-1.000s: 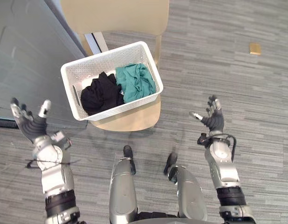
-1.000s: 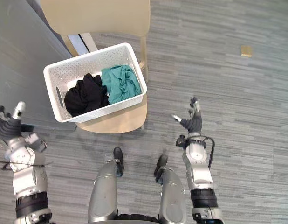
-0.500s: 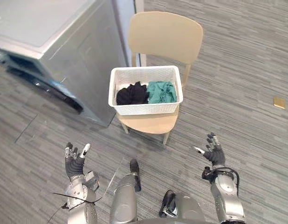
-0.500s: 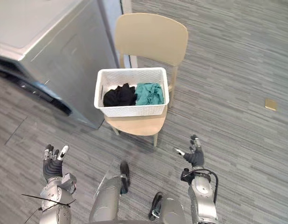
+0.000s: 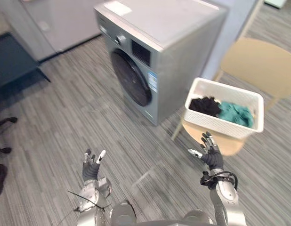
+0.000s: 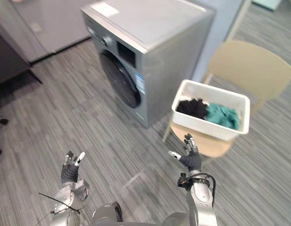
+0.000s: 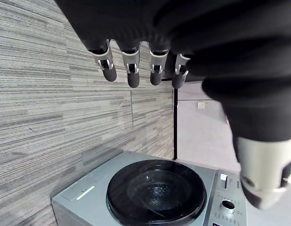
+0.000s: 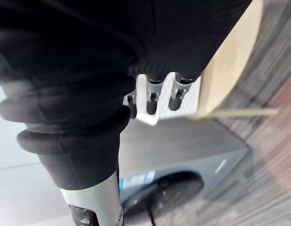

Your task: Pick up the laundry basket with both hands and put the clothes into the washing machine.

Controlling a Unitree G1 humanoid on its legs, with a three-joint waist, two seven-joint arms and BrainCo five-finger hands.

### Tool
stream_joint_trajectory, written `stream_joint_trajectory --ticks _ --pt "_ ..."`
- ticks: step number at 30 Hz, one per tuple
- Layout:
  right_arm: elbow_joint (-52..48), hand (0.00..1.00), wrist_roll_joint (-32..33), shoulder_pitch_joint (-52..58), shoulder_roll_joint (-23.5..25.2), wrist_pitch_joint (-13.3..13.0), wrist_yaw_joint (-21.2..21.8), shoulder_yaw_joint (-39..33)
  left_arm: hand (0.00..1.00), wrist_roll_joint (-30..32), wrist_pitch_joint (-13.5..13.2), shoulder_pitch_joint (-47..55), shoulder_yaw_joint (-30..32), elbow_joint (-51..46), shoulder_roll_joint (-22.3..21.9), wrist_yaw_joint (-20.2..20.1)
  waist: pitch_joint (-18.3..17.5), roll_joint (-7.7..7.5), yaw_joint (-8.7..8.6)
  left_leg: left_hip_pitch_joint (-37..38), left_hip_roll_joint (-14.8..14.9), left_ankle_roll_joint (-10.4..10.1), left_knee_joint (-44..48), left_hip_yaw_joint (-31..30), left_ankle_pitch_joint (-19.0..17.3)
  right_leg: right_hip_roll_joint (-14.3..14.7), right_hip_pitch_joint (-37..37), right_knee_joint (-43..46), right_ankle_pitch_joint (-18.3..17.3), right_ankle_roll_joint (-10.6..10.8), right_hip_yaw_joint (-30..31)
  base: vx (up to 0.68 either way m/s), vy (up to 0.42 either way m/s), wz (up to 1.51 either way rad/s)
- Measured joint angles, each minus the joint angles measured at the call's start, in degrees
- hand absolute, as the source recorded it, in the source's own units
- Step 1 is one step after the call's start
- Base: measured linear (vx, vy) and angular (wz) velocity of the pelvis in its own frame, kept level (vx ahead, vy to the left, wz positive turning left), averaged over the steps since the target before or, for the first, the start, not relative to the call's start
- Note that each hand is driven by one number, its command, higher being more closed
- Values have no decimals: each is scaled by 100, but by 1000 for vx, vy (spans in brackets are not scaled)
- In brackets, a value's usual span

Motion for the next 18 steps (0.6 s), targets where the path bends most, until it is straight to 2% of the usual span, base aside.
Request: stream_joint_trajectory --ticks 1,2,3,4,5,6,8,9,10,11,13,15,16,17,18 --pt "9 0 6 -22 -23 4 8 74 0 3 14 18 -142 56 -4 -30 -9 39 -29 97 -162 62 -105 -84 -131 -230 -264 605 375 -767 338 179 426 90" --pt "55 0 51 -11 -53 10 51 149 0 8 38 26 -274 75 0 -105 -12 75 -116 197 -307 162 -275 -237 -182 -193 -871 1328 483 -981 1327 156 276 76" --pt "57 0 74 -13 -35 18 80 252 0 12 42 23 -293 79 17 -112 27 124 -150 180 -272 240 -272 -299 -230 121 -1177 1667 140 -584 1844 142 205 62" --pt "44 0 111 -6 -16 18 122 417 0 19 57 11 -284 93 85 -112 41 106 -167 206 -265 326 -287 -369 -286 689 -1560 2020 -290 -288 2415 119 46 38" --pt "41 0 123 1 -9 20 167 523 0 22 78 12 -285 94 136 -119 55 80 -171 271 -278 336 -339 -398 -292 1080 -1770 2104 -519 -236 2669 230 96 39" --pt "37 0 160 -12 0 17 219 670 0 61 98 15 -287 145 177 -127 85 30 -173 507 -336 330 -534 -413 -289 1924 -2064 1681 -909 -150 2864 208 84 26" --pt "37 0 224 -78 -23 12 227 761 0 116 122 7 -313 188 166 -186 91 33 -193 706 -389 317 -707 -404 -295 2545 -2278 673 -936 -187 2767 243 29 21" --pt "37 0 261 -118 -31 9 228 776 0 128 120 -8 -328 186 169 -239 92 33 -192 737 -408 292 -737 -405 -310 2684 -2359 322 -893 -246 2723 328 1 28" --pt "23 0 358 -190 -66 -6 224 850 0 150 117 -23 -407 182 228 -253 28 -104 -197 766 -505 215 -721 -456 -358 2823 -2396 -579 -301 -450 2720 308 -6 39" --pt "38 0 393 -245 -222 -30 217 917 0 235 120 -139 -525 360 194 -256 124 116 -212 802 -459 143 -639 -689 -459 2908 -2252 -629 -124 -756 2581 320 5 32" --pt "37 0 396 -458 -379 -26 221 1059 0 239 119 -275 -608 408 88 -263 192 234 -175 779 -296 154 -344 -707 -444 3002 -2094 -690 -304 -767 2538 300 -41 11" --pt "34 0 396 -542 -350 -29 217 1207 0 243 117 -289 -652 420 16 -264 216 242 -171 534 -87 252 763 -700 -381 3154 -1720 -776 -512 -792 2507 282 -93 -3" --pt "30 0 397 -612 -360 -29 217 1342 0 237 111 -280 -671 423 -10 -265 227 235 -127 206 167 495 1934 -689 -21 3284 -1392 -879 -631 -804 2556 290 -96 -37" --pt "19 0 397 -675 -350 -38 217 1505 0 232 103 -252 -671 448 -6 -267 243 201 -92 -221 505 616 3037 -616 398 3392 -1088 -1043 -664 -853 2648 277 -79 -48" --pt "2 0 389 -679 -334 -46 211 1543 0 231 99 -240 -673 487 -3 -264 233 209 -67 -389 706 635 3493 -488 386 3434 -951 -1129 -669 -875 2697 308 -55 -50"
